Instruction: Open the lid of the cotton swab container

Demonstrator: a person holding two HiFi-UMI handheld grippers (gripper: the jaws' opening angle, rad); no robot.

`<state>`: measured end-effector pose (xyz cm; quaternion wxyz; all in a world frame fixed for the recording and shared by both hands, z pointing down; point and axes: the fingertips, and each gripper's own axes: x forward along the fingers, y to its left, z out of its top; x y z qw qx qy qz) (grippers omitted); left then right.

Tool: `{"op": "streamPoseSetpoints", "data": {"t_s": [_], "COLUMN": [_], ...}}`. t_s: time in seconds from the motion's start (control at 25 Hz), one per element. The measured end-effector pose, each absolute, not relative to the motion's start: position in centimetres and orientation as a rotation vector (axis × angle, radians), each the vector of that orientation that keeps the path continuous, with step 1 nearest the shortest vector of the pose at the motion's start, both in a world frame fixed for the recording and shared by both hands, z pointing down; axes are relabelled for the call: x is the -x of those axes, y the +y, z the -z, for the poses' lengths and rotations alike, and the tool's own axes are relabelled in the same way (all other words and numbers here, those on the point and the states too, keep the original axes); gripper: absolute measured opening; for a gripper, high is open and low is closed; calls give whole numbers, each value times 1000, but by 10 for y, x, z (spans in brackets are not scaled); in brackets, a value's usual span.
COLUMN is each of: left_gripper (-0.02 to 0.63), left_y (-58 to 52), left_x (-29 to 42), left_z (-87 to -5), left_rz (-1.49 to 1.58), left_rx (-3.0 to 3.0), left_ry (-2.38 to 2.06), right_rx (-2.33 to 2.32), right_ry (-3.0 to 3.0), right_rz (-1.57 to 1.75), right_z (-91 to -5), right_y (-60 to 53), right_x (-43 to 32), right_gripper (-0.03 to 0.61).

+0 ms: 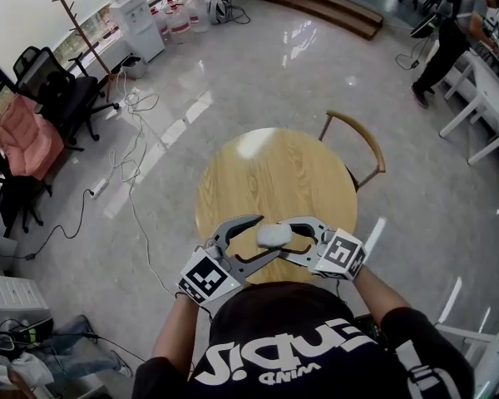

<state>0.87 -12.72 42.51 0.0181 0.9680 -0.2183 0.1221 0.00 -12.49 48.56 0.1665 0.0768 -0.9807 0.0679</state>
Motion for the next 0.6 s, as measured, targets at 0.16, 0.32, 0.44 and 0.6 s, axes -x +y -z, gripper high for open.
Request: {"op": "streamPoseSetpoints", "data": {"t_s": [0.16,0.32,0.44,0.6], "left_gripper": [278,278,275,265], "left_y": [-130,-131,-130,-133], "left_x": [-10,-12,-14,-9], "left_z": [-425,-427,-428,-428], "left_rz": [-373,-379,-375,-366], "left_rx": [-3017,-3019,-3014,-3002], "left_ry": [-676,-662,-655,-641], "right_rx": [-198,-184,-180,-181], "right_ry": [-2795,-2795,-2793,-2789], "right_rz": [-193,-194,-192,-189], "right_z": [-486,-486,-487,-488], "right_y": [-123,-123,-122,-125], "right_x": [2,3,3,7], "right_gripper": [224,224,224,224]}}
